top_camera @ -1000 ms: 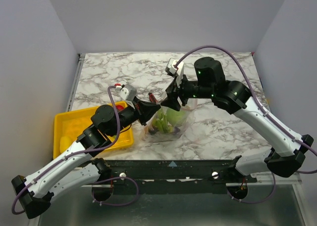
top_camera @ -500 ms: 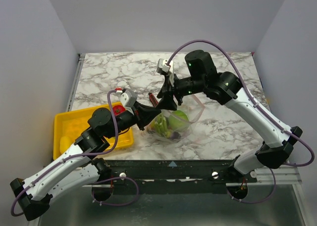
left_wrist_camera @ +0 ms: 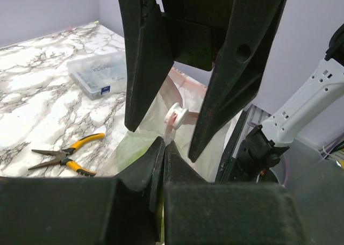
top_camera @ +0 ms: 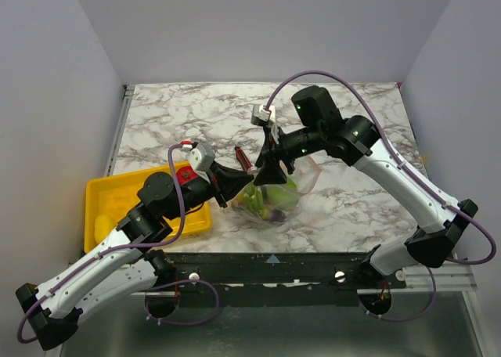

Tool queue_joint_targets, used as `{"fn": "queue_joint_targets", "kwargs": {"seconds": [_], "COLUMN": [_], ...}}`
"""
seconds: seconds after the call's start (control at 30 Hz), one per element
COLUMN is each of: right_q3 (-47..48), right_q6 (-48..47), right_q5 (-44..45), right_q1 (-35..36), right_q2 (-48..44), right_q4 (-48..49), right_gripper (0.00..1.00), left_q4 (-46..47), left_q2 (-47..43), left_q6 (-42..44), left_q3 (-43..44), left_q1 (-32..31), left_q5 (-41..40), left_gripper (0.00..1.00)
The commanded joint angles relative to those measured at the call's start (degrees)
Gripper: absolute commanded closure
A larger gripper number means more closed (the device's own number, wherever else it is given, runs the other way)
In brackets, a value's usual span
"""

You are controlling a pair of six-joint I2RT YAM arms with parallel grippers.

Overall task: Place the food in the zip-top bag and seal the zipper
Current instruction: Adjust the zipper food storage bag at the center of the board.

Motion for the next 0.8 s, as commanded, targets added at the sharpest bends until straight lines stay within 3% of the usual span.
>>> {"fn": "queue_joint_targets", "kwargs": {"seconds": [0.0,0.2,0.4,0.5,0.57,0.67,0.77], "right_q3": [-1.2,-2.7,-1.4,-2.1,-2.7,-4.3,-6.6], "right_q6": [0.0,-1.0,-1.0,-0.7,-0.6,1.3,4.0], "right_q5": [7.1,11.3,6.7,5.7,4.8,3.4,0.3], "right_q1": [0.0,0.0,0.0,0.0,-0.1,-0.1,-0.1], "right_q2": [-2.3,-3.9,-2.5,-2.9,-3.6,-4.8,-5.9], "right_q4": [-1.2,1.3,-0.7,-0.4,-0.2,1.0,3.4], "right_gripper": [0.45,0.64,0.73,0.84,0.99,0.99,0.99], "left_q4": [2.1,-0.1,-3.1,-4.0,-4.3,-4.4,-2.4], "left_q2": [-0.8,-0.5,-0.7,-0.5,0.0,1.5,3.7], "left_q6": [1.2,3.4,7.4,8.1,8.2,9.5,9.7], "left_q3": [1.0,1.1,2.4,3.2,3.7,4.8,4.7], "left_q1": [-0.3,-0.1,0.6,1.1,1.8,4.6,10.5], "left_q5": [0.2,0.5,4.0,6.1,8.3,18.7,33.9], "left_gripper": [1.0,1.0,1.0,1.0,1.0,1.0,0.73]}}
